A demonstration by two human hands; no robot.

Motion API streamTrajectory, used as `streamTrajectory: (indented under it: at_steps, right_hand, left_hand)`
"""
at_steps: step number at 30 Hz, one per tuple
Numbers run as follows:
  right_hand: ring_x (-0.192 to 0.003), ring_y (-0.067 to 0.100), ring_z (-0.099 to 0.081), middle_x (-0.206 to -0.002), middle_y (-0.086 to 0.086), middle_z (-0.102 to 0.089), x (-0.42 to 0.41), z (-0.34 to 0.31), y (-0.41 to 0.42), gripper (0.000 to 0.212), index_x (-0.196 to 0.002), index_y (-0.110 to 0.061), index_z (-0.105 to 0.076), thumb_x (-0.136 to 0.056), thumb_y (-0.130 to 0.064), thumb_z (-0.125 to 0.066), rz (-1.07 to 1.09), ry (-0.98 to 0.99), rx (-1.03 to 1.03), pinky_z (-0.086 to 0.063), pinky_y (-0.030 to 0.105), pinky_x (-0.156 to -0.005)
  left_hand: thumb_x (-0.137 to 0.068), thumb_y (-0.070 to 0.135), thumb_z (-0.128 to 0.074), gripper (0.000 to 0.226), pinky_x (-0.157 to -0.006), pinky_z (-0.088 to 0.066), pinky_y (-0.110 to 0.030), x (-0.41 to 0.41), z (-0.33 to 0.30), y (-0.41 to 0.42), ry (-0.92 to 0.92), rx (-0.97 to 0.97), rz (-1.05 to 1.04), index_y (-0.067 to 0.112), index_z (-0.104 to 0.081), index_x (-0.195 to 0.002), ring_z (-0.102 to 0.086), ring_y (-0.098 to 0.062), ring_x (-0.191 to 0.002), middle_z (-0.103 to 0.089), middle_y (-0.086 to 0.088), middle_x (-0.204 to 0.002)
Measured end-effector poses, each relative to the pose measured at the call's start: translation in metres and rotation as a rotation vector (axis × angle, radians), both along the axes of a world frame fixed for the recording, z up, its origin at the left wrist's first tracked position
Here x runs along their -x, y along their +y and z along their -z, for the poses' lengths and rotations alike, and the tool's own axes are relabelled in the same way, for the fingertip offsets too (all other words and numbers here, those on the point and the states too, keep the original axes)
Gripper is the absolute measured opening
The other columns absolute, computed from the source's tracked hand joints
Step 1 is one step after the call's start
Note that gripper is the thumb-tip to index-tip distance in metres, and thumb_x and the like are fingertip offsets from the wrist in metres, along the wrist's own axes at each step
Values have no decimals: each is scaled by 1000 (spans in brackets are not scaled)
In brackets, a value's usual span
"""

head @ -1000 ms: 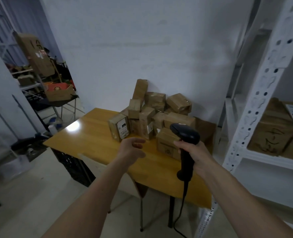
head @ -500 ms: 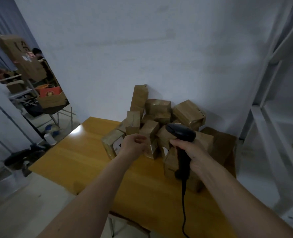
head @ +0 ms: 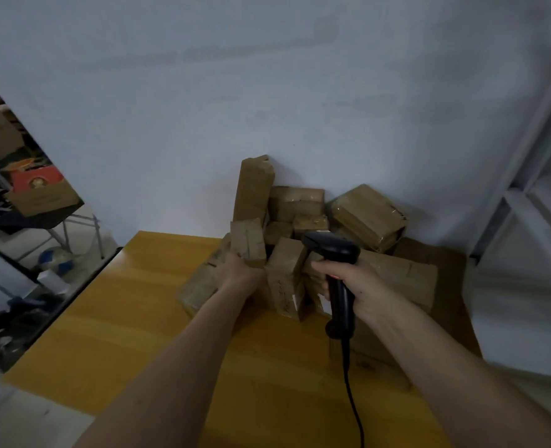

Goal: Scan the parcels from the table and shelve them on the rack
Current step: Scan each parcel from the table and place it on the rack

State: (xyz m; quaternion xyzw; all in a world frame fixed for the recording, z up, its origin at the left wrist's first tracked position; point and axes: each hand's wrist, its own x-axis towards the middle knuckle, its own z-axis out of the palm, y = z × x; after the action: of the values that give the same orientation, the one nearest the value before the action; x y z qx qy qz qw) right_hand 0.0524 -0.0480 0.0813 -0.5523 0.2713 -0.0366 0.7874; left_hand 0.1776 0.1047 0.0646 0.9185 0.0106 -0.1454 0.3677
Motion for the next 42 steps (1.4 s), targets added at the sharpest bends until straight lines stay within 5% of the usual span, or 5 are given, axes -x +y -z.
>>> streamTrajectory:
  at_steps: [4, 19, 26, 31, 42]
  right_hand:
    - [-61, 17, -55, -66, 5, -58, -32, 6, 12, 13, -85, -6, -67, -77, -11, -77, 93, 43, 15, -46, 28, -59]
    - [-60, 16, -56, -61, 1, -60, -70, 31, 52, 15, -84, -12, -67, -77, -19, -78, 314, 184, -28, -45, 26, -60]
    - [-63, 15, -56, -67, 1, -62, -60, 27, 54, 18, -90, -12, -66, -76, -17, -77, 297, 167, -8, -45, 26, -59]
    - [-62, 17, -55, -68, 4, -59, -55, 20, 56, 23, -95, -7, -66, -77, -14, -77, 336, 161, -23, -46, 27, -60]
    - [-96, 25, -67, -98, 9, -74, -46, -8, 70, 46, -106, -13, -69, -65, -28, -83, 295, 20, -7, -51, 36, -81]
  left_hand:
    - [-72, 47, -77, 98, -109, -32, -45, -46, 8, -9, 38, -102, 1, 11, -23, -145, -31, -35, -135, -32, -16, -146]
    - [-57, 56, -86, 140, -110, -28, -52, -110, 58, -34, 23, -128, -15, 21, 11, -152, -23, -34, -138, -18, -16, -153]
    - [-64, 40, -86, 129, -105, -36, -52, -105, 51, -15, 69, -112, -30, 20, 6, -152, -29, -36, -133, -28, -20, -145]
    - [-47, 34, -91, 100, -93, -51, -43, -112, 41, 3, 55, 264, -102, 10, -43, -132, -52, -31, -121, -54, -11, -128]
    - [-75, 7, -76, 64, -82, -57, -45, -67, -10, 55, 526, 883, 253, 17, -48, -131, -68, -25, -102, -70, -8, -114]
